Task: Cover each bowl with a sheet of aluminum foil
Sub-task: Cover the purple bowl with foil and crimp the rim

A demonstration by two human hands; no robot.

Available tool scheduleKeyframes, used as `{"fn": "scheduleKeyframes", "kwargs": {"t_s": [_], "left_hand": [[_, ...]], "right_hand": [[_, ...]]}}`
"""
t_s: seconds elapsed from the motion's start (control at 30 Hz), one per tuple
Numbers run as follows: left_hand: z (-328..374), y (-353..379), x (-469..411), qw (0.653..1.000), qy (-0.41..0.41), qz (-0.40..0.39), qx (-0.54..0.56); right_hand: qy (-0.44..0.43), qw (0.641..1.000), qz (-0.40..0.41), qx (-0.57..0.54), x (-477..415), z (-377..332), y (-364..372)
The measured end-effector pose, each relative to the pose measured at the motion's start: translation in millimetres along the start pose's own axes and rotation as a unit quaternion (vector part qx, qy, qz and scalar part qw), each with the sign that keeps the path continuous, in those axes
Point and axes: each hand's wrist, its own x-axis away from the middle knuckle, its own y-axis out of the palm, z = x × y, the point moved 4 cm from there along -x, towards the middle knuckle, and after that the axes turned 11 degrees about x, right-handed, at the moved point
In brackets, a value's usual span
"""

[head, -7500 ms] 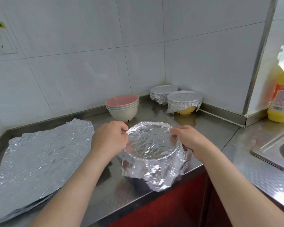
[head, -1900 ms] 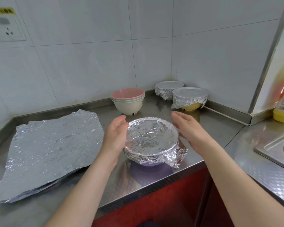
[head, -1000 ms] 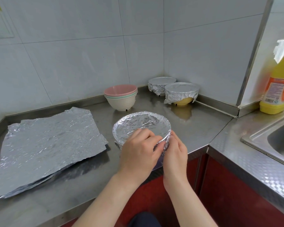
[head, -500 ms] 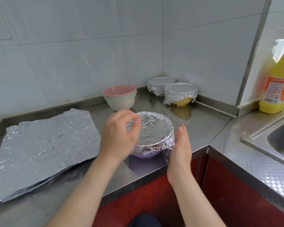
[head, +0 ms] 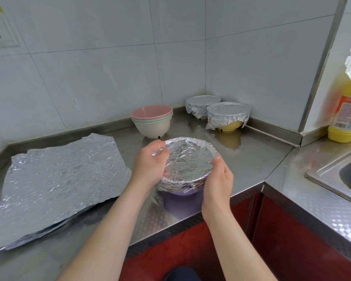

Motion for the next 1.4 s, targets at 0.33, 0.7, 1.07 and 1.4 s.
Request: {"fn": "scheduleKeyframes", "kwargs": {"t_s": [0.33, 0.7, 1.07, 1.4], "left_hand": [[6, -3, 12, 0.996, 0.003, -0.010, -0.091], [4, 6, 12, 0.999, 0.006, -0.050, -0.021], [-2, 4, 9, 0.999, -0.008, -0.051, -0.016], [13, 7, -23, 0.990, -0.068, -0.093, -0.087]], "right_hand": [[0.081, 0.996, -0.035, -0.018, -16, -3, -8], [0.168, 0.980, -0.093, -0.060, -26, -10, -23], [0.156, 0.972, -0.174, -0.001, -36, -13, -26], [0.085, 0.966, -0.172, 0.174, -64, -27, -15]]}}
